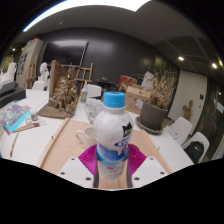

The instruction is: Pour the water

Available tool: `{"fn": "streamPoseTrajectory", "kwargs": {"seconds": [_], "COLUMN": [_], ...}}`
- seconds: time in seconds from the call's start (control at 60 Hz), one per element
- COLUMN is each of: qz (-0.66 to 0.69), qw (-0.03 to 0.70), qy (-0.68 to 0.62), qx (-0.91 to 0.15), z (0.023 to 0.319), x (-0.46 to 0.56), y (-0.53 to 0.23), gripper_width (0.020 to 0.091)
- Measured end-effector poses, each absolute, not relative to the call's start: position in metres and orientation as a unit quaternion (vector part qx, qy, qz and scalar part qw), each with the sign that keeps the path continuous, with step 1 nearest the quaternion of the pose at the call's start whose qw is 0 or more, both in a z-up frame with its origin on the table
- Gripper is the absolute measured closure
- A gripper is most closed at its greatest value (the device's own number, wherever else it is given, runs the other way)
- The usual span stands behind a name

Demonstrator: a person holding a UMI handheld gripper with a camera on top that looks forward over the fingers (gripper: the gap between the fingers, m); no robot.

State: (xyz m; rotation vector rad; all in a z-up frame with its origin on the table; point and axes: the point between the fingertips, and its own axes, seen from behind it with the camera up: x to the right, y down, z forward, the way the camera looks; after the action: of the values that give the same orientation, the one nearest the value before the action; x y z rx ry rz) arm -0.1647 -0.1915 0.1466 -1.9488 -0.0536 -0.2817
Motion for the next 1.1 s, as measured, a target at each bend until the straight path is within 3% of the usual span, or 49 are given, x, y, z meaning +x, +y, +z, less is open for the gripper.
{"fn": "streamPoseTrajectory", "kwargs": {"seconds": [0.167, 0.317, 0.717, 0.967, 1.1], "qz": [-0.243, -0.359, -0.589, -0.598, -0.568], "qw": [0.545, 0.519, 0.386, 0.371, 0.399], "qy": [-0.063, -0.157, -0.476, -0.518, -0.486], "qx": [-0.8, -0.76, -0.527, -0.486, -0.531], "z": [0.191, 0.2, 0.148, 0.141, 0.146], "x": [-0.113, -0.082, -0.078, -0.086, -0.086], "y": [-0.148, -0.096, -0.001, 0.004, 0.002], "gripper_width": [0.0735, 0.0736, 0.0737, 0.0735, 0.0734]}}
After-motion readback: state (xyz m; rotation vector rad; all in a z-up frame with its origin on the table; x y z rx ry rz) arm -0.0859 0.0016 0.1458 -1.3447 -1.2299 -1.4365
